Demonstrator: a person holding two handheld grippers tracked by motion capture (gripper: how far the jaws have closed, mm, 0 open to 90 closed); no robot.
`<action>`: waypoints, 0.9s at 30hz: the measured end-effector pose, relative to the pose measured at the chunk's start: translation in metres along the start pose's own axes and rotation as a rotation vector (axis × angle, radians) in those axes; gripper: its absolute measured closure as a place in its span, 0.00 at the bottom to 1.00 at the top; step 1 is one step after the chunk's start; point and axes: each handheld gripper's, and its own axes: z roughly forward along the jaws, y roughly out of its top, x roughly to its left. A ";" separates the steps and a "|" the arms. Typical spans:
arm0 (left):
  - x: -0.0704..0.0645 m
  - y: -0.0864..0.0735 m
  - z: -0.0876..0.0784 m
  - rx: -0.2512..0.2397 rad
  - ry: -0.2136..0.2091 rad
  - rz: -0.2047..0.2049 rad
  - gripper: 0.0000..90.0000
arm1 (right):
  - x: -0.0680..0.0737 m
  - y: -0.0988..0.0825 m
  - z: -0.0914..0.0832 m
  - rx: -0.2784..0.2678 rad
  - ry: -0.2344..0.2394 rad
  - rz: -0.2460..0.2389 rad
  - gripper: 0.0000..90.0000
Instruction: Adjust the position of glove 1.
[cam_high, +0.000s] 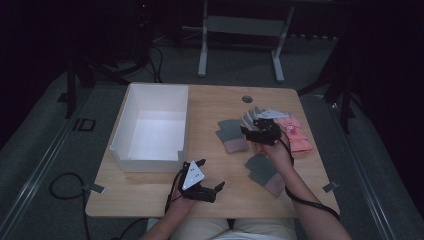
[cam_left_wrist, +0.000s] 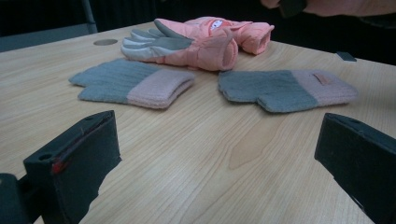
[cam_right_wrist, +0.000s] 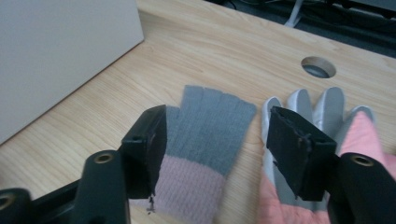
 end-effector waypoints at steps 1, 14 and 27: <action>0.000 0.000 0.000 -0.001 0.000 0.000 0.00 | 0.001 0.000 0.003 0.009 0.004 0.001 0.43; -0.001 0.000 0.000 -0.003 -0.006 0.004 0.00 | 0.006 -0.003 0.049 0.142 0.064 -0.047 0.61; 0.000 0.000 0.000 -0.003 -0.013 0.001 0.00 | 0.000 -0.004 0.087 0.245 0.032 -0.020 0.67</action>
